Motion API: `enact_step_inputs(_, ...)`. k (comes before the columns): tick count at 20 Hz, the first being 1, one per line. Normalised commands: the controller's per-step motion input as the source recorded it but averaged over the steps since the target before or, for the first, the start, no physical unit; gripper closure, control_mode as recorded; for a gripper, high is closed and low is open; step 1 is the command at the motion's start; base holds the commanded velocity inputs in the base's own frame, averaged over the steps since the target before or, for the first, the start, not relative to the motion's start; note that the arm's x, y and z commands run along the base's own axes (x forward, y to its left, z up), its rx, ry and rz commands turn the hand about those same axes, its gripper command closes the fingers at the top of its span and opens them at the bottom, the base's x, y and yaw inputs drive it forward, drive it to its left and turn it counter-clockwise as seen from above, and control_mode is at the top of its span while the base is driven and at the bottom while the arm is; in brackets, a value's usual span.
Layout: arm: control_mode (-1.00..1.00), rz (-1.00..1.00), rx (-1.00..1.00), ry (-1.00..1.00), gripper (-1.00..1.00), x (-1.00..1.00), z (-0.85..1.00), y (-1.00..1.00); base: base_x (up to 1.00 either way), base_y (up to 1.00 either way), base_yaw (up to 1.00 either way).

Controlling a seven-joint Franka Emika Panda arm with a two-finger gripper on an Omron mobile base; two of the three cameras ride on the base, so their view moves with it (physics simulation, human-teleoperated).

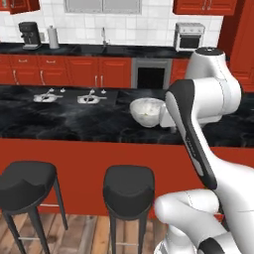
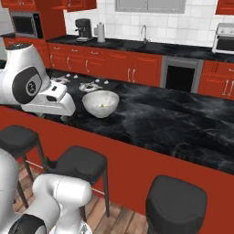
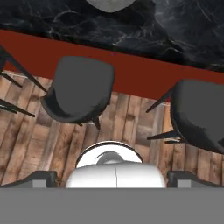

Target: There is a bowl on the dining counter. Grab a lemon wedge from the fridge and place it in the bowl. Then get the liquor bottle and glass cup from the cabinet and place them next to the bowl.

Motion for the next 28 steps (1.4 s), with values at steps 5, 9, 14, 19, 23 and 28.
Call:
enact_step_inputs(5, 1.0, 0.0, 0.0, 0.0, -1.0, 0.0, 0.0, 0.0, -0.78, 0.99, 0.33)
enact_step_inputs(9, 1.0, 0.0, 0.0, 0.0, -1.0, 0.0, 0.0, 0.0, -0.17, 1.0, 0.23)
enact_step_inputs(14, 1.0, 0.0, 0.0, 0.0, -1.0, 0.0, 0.0, 0.0, 0.13, 1.0, 0.01)
enact_step_inputs(19, 1.0, 0.0, 0.0, 0.0, -1.0, 0.0, 0.0, 0.0, 0.33, 1.0, -0.1)
enact_step_inputs(23, 1.0, 0.0, 0.0, 0.0, -1.0, 0.0, 0.0, 0.0, 0.29, 1.0, -0.1)
enact_step_inputs(28, 1.0, 0.0, 0.0, 0.0, -1.0, 0.0, 0.0, 0.0, 0.14, 1.0, -0.07)
